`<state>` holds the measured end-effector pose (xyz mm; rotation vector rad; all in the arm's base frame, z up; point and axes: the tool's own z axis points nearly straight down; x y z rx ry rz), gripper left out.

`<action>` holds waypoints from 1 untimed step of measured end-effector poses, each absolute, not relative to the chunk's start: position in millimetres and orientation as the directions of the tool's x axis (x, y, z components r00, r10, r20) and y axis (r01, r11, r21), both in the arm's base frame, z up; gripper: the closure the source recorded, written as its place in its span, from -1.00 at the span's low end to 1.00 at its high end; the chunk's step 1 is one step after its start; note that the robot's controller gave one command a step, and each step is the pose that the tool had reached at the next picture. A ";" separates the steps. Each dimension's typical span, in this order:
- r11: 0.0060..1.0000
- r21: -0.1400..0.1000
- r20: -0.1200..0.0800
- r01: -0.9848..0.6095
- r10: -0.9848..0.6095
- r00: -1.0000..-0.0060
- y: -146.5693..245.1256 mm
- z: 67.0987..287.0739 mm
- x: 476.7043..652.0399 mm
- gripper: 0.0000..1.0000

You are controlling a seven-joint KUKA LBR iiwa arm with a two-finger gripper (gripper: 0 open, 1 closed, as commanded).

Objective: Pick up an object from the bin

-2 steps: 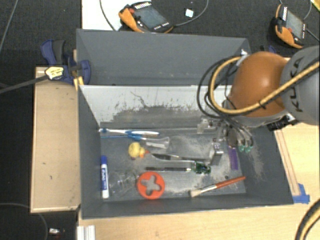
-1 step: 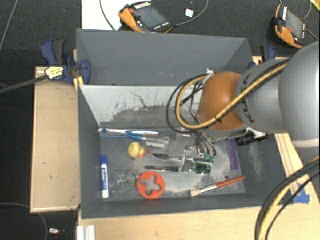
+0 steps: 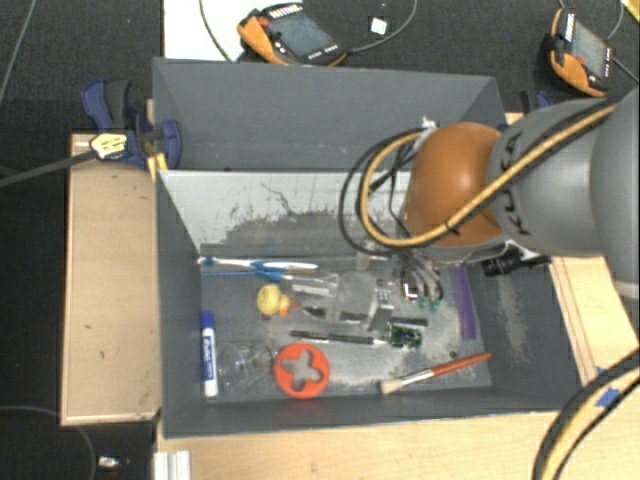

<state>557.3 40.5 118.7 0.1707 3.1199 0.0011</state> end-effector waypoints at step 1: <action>0.949 0.003 -0.008 0.316 0.316 -0.949 41.2 100.3 572.0 -1.00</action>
Offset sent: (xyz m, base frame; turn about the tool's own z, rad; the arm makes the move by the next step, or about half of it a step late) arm 0.0022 -0.0164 -0.0487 0.0660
